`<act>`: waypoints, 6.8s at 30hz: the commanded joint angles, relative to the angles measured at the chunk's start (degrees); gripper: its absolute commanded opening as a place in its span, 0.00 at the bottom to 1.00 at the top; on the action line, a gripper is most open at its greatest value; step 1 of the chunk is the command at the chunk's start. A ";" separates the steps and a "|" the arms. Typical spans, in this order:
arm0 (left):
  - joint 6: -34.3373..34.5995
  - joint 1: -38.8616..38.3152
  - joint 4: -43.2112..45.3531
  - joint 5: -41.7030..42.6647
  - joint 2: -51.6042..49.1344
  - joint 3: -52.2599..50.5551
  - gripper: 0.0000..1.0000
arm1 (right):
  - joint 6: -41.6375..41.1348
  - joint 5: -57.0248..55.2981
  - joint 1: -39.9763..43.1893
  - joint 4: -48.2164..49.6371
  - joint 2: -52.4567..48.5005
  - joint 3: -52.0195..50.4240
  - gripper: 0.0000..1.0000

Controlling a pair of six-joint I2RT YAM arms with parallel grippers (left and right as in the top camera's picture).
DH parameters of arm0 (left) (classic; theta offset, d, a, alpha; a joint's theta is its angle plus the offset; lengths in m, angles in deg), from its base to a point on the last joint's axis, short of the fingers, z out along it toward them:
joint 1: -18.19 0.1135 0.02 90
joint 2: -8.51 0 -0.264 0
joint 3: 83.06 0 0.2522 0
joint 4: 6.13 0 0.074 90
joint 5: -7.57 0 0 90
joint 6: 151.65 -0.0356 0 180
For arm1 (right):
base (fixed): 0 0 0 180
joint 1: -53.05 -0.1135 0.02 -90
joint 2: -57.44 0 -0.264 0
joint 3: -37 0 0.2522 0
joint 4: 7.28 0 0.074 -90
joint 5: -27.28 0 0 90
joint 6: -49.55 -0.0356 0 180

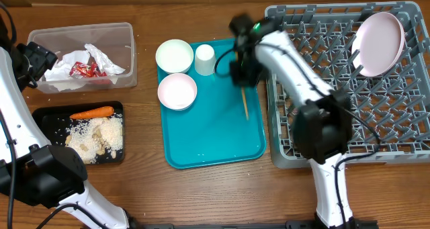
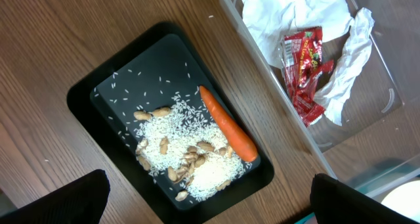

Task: Sort waste into correct bins and load items into the dishwasher rack
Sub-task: 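Carry the chopstick into the rack's left side and release it, then reach the right gripper to the pink bowl and grasp its rim, then lift the pink bowl off the teal tray, then carry the pink bowl right and set it upright in the rack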

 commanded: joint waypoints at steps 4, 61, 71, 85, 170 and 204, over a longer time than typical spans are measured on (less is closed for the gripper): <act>-0.46 -0.02 0.04 -0.92 -0.20 -0.07 1.00 | 9.11 2.75 10.21 -5.73 7.72 20.06 0.04; -0.46 -0.02 0.04 -0.92 -0.20 -0.07 1.00 | 5.46 -4.70 -22.34 16.76 0.44 -5.90 0.72; -0.46 -0.02 0.04 -0.92 -0.20 -0.07 1.00 | -1.62 -9.79 -23.71 20.52 0.44 -8.00 0.64; -0.46 -0.02 0.04 -0.92 -0.20 -0.07 1.00 | -1.92 -9.77 -23.26 21.35 1.53 -5.16 0.63; -0.46 -0.31 0.04 -0.92 -0.20 -0.07 1.00 | -8.35 -7.10 -24.83 24.50 7.96 -23.89 0.04; -0.46 -0.79 0.04 -0.92 -0.20 -0.07 1.00 | 31.65 63.93 50.12 7.26 36.11 -39.01 0.04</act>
